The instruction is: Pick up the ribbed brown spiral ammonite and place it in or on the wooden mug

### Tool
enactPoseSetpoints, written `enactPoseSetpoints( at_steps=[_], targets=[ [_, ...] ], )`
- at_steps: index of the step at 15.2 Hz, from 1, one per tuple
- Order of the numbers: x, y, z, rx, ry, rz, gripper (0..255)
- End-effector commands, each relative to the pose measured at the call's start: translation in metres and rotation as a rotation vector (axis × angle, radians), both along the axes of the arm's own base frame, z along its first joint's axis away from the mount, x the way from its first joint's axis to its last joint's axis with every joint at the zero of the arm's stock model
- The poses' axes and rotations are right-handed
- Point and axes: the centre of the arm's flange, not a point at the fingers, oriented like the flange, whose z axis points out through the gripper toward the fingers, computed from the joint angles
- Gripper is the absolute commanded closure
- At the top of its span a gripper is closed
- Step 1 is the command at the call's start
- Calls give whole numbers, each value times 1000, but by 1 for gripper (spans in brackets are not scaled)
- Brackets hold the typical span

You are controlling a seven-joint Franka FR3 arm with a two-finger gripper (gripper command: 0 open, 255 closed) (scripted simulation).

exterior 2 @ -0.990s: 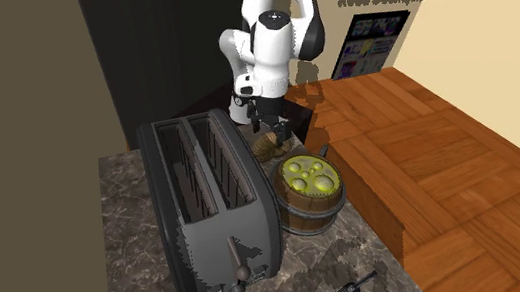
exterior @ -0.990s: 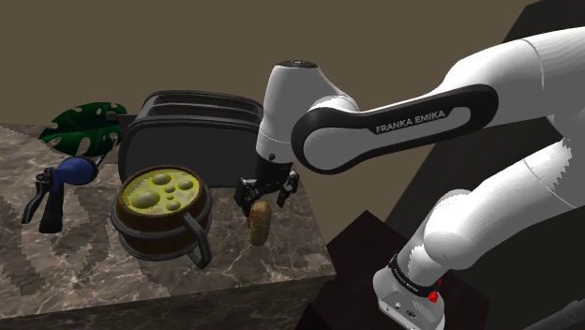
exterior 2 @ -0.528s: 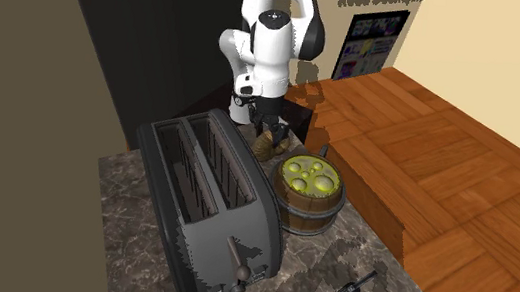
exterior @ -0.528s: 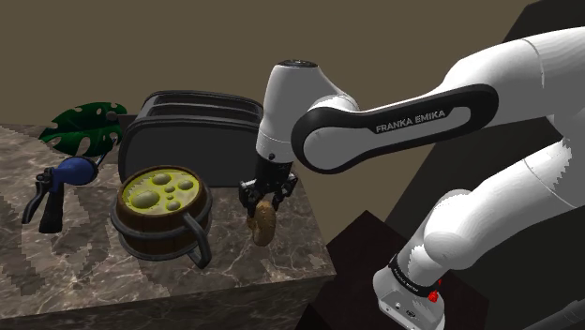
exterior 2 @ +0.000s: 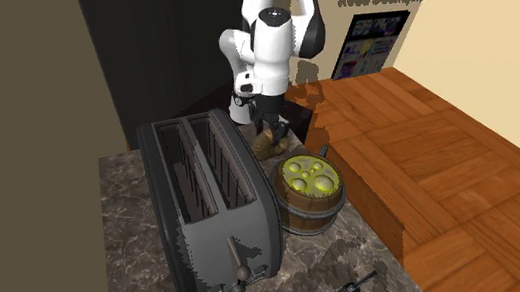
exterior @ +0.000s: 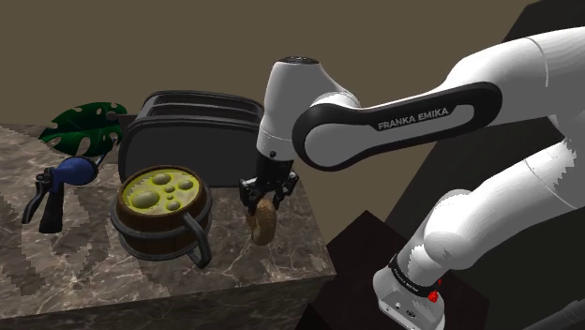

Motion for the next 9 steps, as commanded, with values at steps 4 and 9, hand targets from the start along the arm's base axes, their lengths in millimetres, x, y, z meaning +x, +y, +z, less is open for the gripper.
enactPoseSetpoints(
  at_steps=[4,9],
  targets=[
    [0,0,25,0,0,0,255],
    [0,0,52,0,0,0,255]
  ],
)
